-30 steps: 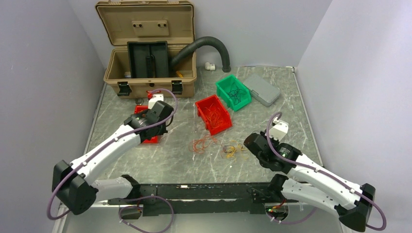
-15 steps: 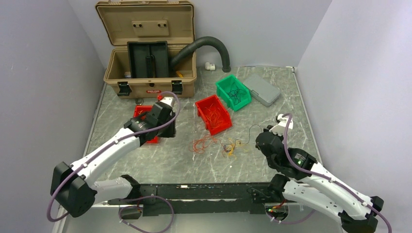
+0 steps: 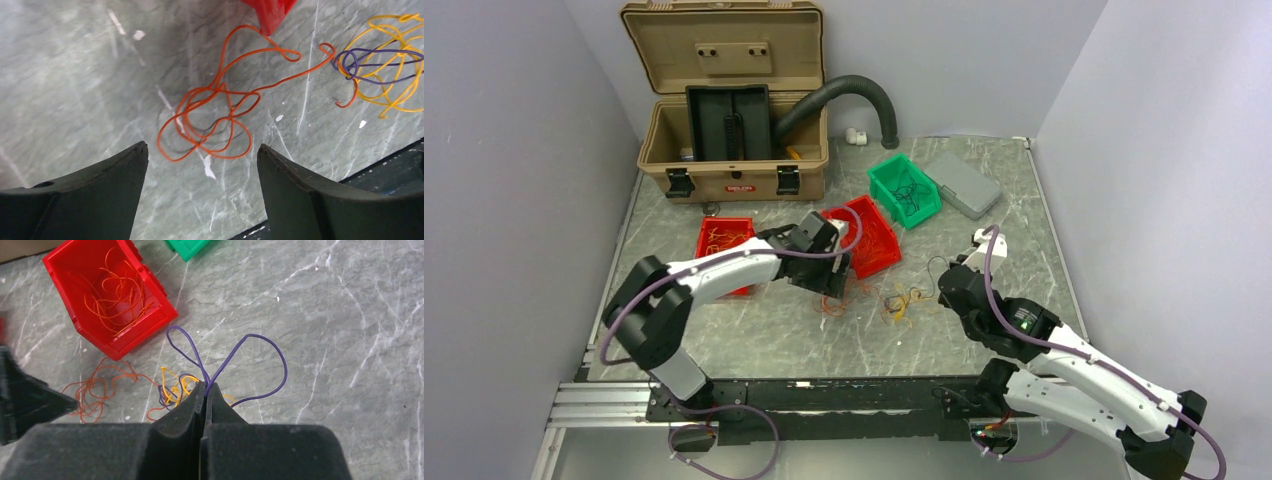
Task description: Untangle the cables
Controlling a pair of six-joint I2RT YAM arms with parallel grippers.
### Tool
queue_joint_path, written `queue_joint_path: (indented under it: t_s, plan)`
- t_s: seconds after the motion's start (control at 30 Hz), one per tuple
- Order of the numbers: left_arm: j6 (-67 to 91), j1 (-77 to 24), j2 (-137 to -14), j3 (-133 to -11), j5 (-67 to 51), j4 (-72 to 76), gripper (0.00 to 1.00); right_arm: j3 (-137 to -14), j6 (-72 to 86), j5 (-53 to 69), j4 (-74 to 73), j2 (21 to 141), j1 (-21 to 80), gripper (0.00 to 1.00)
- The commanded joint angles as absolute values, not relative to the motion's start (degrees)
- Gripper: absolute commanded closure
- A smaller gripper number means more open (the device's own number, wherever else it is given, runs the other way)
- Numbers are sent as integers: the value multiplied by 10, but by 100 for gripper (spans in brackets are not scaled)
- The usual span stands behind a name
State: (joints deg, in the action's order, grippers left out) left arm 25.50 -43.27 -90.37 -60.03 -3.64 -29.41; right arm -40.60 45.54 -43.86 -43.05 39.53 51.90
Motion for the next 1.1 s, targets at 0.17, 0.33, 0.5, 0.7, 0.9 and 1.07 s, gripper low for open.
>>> queue_joint_path:
  t_s: [0.17, 0.33, 0.5, 0.7, 0.9, 1.07]
  plan:
    - [257, -467, -1034, -670, 6, -309, 41, -424, 445, -435, -412, 381, 519, 100]
    - [282, -462, -1038, -673, 71, -357, 100, -436, 522, -503, -495, 381, 519, 100]
    - [315, -424, -890, -600, 130, -373, 100, -482, 805, -613, -758, 437, 518, 100]
    - [296, -341, -730, -575, 139, -412, 100, -497, 915, -628, -853, 479, 518, 100]
    - [265, -315, -652, -610, 127, -440, 100, -446, 607, -530, -573, 433, 516, 95]
    - [230, -315, -638, -609, 9, -380, 100, -380, 402, -336, -342, 398, 517, 33]
